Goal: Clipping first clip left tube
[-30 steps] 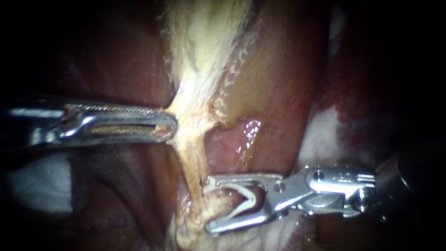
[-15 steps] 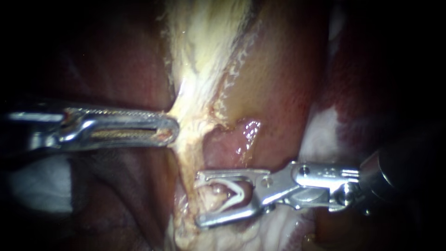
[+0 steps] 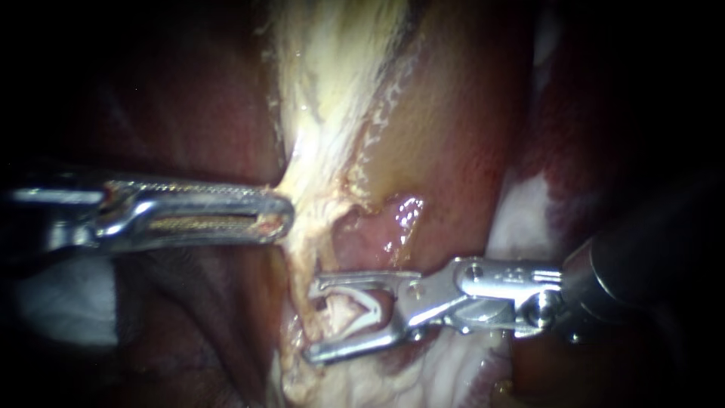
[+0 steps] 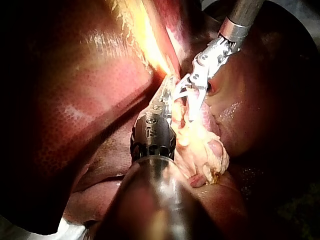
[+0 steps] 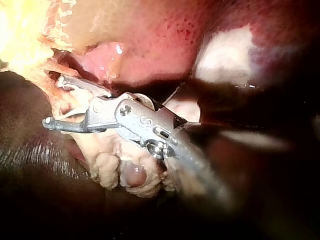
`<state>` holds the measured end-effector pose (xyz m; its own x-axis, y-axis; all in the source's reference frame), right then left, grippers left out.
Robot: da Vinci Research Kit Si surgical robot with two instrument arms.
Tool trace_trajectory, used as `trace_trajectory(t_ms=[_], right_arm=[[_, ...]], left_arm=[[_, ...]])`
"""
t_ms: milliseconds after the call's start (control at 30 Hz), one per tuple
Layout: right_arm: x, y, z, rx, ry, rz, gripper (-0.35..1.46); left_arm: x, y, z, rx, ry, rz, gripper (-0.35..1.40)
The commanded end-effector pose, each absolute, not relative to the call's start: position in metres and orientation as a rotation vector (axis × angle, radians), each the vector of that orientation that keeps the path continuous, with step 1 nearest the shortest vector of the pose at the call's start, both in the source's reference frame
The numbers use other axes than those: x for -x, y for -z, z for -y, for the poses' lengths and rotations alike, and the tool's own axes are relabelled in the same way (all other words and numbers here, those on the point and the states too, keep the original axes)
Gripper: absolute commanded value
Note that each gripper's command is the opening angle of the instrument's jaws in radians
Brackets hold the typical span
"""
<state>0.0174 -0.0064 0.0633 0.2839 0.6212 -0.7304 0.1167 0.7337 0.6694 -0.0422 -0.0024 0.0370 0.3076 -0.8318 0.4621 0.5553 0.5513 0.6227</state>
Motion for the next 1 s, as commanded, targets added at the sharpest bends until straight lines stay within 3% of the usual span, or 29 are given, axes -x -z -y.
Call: trace_trajectory(t_ms=[33, 467, 1000], right_arm=[[-0.0175, -0.0633, 0.0064, -0.714, -0.370, -1.263, 0.60], [-0.0184, -0.0621, 0.0075, -0.820, -0.308, -1.289, 0.60], [-0.0212, -0.0630, 0.0085, -0.854, -0.287, -1.293, 0.59]], left_arm=[[0.0423, -0.0370, 0.0024, -0.380, 0.947, 0.842, -0.35], [0.0422, -0.0373, 0.0023, -0.381, 0.945, 0.843, -0.35], [0.0424, -0.0373, 0.0022, -0.380, 0.946, 0.843, -0.35]])
